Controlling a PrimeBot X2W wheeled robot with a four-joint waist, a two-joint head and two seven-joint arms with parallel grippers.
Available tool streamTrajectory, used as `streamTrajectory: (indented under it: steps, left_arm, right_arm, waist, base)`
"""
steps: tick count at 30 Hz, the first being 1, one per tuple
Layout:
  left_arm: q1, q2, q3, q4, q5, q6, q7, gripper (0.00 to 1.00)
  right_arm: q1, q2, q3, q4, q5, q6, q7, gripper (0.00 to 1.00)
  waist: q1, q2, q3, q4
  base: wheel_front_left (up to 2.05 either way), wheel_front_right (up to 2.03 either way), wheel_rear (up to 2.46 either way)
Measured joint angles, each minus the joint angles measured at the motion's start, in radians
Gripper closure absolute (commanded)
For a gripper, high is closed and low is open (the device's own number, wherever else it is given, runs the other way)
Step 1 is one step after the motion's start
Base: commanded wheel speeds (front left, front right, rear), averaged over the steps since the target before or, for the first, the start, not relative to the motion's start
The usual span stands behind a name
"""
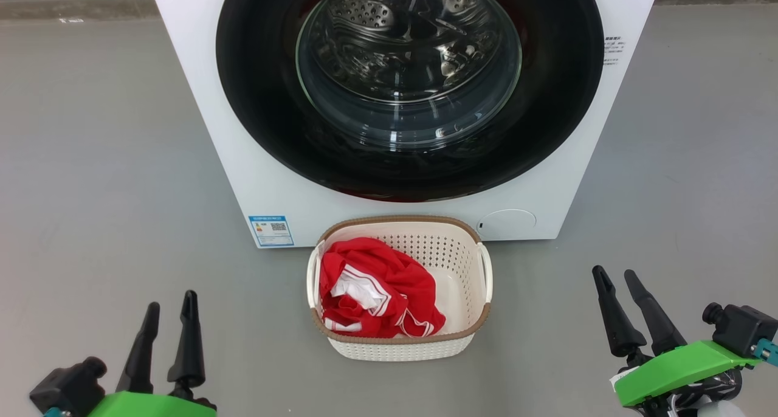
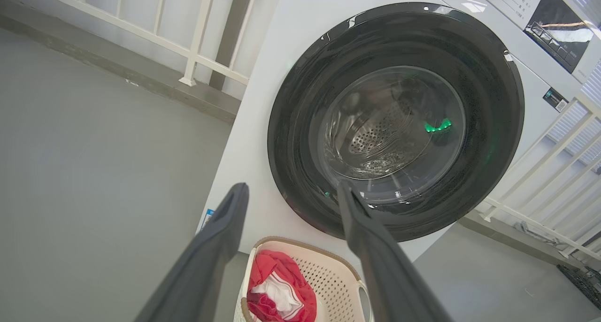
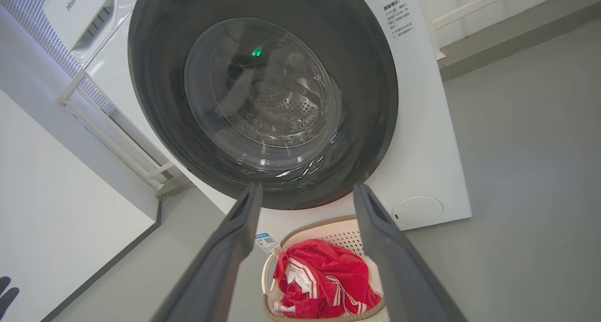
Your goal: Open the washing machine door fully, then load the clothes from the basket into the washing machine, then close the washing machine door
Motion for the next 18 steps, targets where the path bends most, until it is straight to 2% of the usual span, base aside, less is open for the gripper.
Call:
streamTrajectory:
  steps: [10,18]
  left_arm:
    - [0.000,-0.003,-0.004,0.003,0.134,-0.001,-0.030,0.00]
    - [0.000,-0.002,-0.022,0.006,0.201,-0.001,-0.049,0.00]
  right_arm:
    - [-0.011,-0.004,-0.006,0.003,-0.150,0.000,-0.031,0.00]
    - [-0.014,-0.015,0.002,0.000,-0.245,0.000,-0.052,0.00]
  waist:
    - [0.0000,0.0000,-0.004,-0.001]
    - [0.0000,0.0000,-0.005,0.001]
  base:
    - [0.00,0.00,0.00]
    - [0.00,0.00,0.00]
